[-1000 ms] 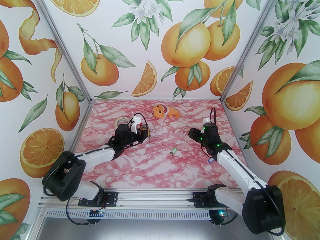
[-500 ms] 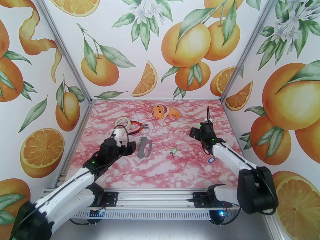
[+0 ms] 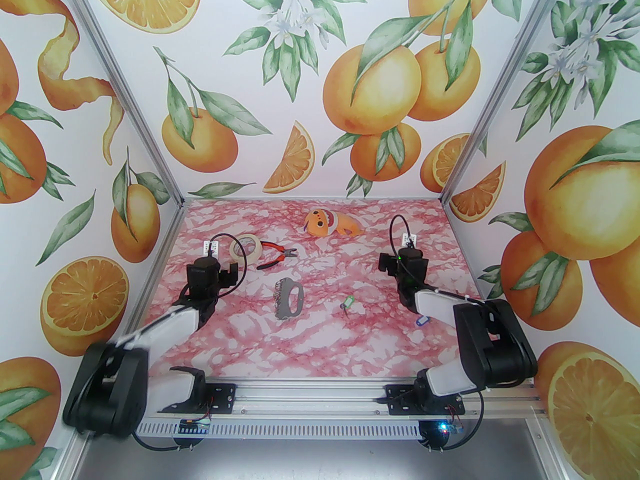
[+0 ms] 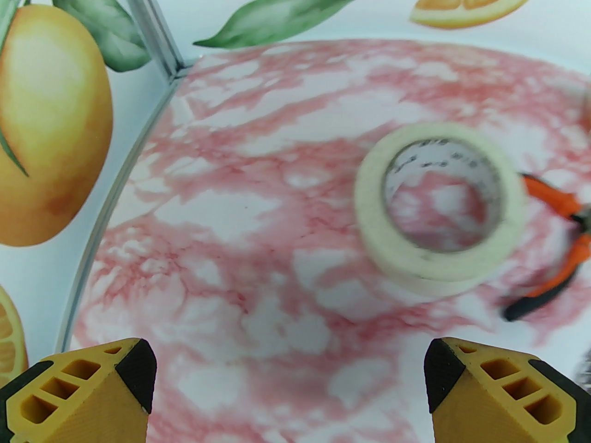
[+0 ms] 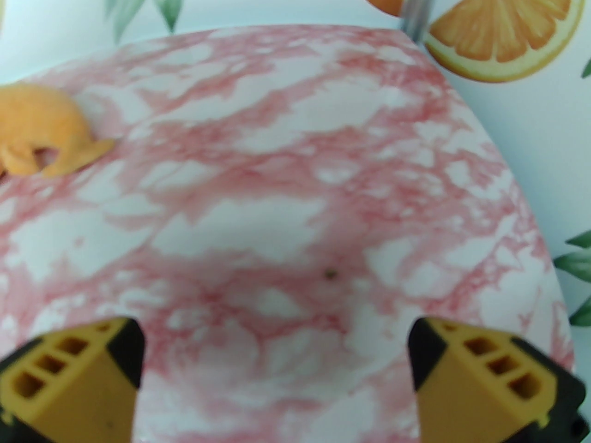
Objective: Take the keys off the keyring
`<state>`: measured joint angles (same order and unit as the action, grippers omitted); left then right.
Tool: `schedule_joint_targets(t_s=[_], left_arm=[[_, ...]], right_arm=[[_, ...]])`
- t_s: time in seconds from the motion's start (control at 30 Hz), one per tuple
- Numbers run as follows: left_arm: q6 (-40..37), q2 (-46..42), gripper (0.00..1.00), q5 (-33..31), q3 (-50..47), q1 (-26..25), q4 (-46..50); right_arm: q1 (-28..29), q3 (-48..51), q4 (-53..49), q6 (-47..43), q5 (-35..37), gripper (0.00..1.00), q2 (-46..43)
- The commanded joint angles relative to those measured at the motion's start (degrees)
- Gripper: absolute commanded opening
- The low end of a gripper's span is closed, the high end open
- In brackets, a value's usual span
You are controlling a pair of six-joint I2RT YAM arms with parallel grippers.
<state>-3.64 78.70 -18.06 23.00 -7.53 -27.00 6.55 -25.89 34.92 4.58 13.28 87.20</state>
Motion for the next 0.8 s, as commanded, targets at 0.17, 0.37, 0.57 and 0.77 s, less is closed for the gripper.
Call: schedule_joint_targets(t_s=[0.17, 0.37, 0.57, 0.77], left_arm=[[-7.9, 17.7, 1.0, 9.9, -4.9, 1.5, -43.8], [-3.2, 15.6, 1.0, 12.1, 1.0, 5.1, -28.9], [-3.3, 15.9, 1.0, 12.0, 0.8, 5.1, -29.8], [-3.5, 15.8, 1.0, 12.0, 0.8, 5.1, -29.7]], right_arm=[[-1.5, 4.1, 17.4, -0.6, -3.4, 1.0, 1.5], [-0.8, 4.5, 18.9, -1.7, -4.0, 1.0, 1.9], [-0.8, 4.6, 18.9, -1.8, -4.0, 1.0, 1.9], [-1.3, 4.2, 18.3, -1.4, -4.9, 1.0, 1.9]])
